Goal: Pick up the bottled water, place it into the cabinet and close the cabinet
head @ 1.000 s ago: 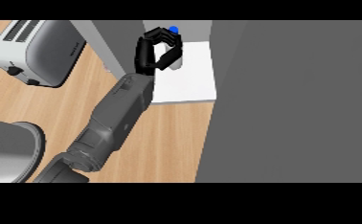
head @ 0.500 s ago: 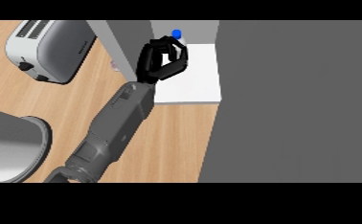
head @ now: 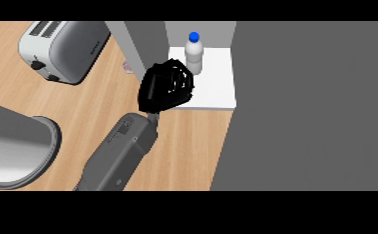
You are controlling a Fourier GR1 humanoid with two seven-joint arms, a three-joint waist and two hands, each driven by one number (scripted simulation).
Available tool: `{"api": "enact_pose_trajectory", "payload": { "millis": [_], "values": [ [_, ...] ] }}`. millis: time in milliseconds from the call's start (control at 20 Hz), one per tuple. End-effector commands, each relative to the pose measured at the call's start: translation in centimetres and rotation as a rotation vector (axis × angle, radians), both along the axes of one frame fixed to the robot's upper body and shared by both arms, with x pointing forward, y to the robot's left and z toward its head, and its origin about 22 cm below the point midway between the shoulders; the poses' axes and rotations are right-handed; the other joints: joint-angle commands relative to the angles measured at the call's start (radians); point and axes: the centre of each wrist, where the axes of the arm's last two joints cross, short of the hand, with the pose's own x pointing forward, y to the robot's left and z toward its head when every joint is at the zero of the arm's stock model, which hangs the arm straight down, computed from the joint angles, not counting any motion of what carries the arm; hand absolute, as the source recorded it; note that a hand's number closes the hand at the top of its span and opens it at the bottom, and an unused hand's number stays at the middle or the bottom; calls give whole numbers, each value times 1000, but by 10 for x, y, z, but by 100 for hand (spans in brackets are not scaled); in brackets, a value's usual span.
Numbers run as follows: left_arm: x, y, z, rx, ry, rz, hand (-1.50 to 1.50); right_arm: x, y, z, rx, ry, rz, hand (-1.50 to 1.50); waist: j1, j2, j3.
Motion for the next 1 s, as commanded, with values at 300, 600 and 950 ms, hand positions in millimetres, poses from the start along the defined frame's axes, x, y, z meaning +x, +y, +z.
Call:
{"api": "enact_pose_trajectory", "payload": {
  "millis": [300,600,950],
  "values": [
    [-101,53,7,-87,17,15,150,-12,-1,17,-73,9,139,150,9,5,0],
    [-157,87,2,-77,14,49,150,-26,12,28,-83,38,364,150,11,6,-2],
    [-207,113,23,-71,-3,96,150,-21,25,36,-76,43,404,150,8,9,-3]
  ]
}}
